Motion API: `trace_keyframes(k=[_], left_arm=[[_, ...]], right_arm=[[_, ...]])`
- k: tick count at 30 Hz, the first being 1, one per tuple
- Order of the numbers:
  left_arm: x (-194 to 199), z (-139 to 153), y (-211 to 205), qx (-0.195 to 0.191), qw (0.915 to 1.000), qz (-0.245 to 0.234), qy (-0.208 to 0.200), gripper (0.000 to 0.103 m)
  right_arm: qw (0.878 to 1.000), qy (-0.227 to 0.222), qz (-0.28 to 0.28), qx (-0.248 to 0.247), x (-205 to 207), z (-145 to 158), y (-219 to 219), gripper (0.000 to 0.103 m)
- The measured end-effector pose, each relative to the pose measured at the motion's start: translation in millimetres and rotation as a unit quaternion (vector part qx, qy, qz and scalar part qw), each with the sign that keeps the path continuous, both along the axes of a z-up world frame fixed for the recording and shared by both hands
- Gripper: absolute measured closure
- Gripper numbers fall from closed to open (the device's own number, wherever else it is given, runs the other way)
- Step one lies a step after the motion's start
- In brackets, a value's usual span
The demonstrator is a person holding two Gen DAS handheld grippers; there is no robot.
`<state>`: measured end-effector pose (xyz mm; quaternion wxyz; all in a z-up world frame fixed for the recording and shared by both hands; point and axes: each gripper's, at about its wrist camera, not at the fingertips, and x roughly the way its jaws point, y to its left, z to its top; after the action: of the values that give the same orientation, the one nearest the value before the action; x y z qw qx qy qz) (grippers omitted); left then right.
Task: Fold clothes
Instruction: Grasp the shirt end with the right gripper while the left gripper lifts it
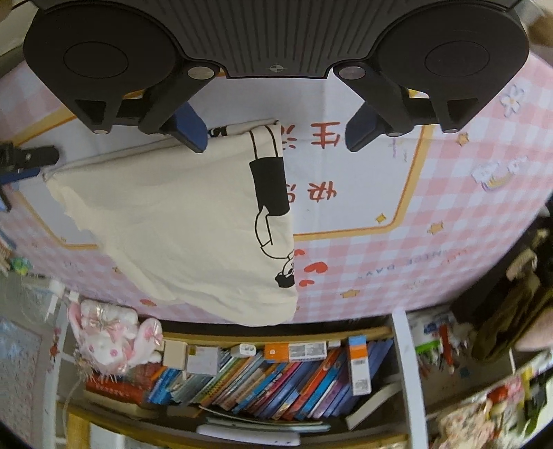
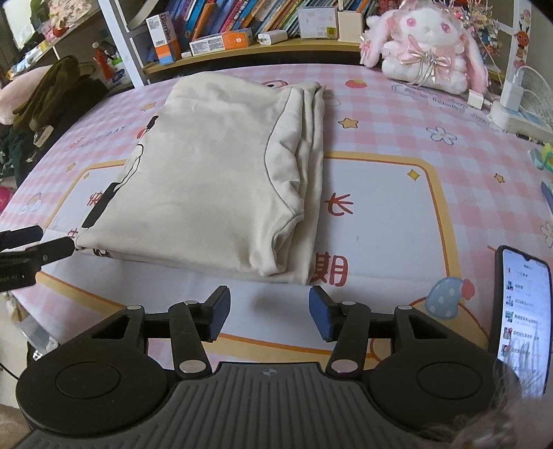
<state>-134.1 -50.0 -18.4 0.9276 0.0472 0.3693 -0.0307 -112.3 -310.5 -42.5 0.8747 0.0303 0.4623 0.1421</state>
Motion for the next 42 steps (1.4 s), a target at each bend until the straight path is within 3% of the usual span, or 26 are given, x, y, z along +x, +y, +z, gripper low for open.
trace_keyframes(k=[8, 15, 19, 28, 35, 39, 42], left_arm=[[-6, -3, -28, 0.071, 0.994, -0.081, -0.02, 0.01], [-7, -5, -48, 0.083, 0.9843, -0.153, -0.028, 0.01], [-5, -8, -60, 0.092, 0.9762, -0.194, -0.035, 0.01], [1, -26, -90, 0.162, 0.9524, -0.251, -0.06, 0.01], [8, -45, -120, 0.231, 0.9291, -0.268, -0.107, 0.01], [13, -50, -123, 0.247, 0.9248, -0.262, -0.122, 0.01], [19, -51, -120, 0.245, 0.9278, -0.254, -0.121, 0.017]], right_arm=[[0.989, 0.049, -0.071, 0.12, 18, -9, -26, 0.055], [0.972, 0.069, -0.124, 0.186, 29, -13, -35, 0.057], [0.968, 0.084, -0.135, 0.196, 35, -17, -40, 0.083], [0.953, 0.066, -0.121, 0.269, 39, 20, -45, 0.089], [0.953, 0.047, -0.103, 0.281, 55, 50, -30, 0.089], [0.958, 0.043, -0.099, 0.267, 56, 54, -25, 0.089], [0.96, 0.045, -0.103, 0.258, 55, 51, -24, 0.089]])
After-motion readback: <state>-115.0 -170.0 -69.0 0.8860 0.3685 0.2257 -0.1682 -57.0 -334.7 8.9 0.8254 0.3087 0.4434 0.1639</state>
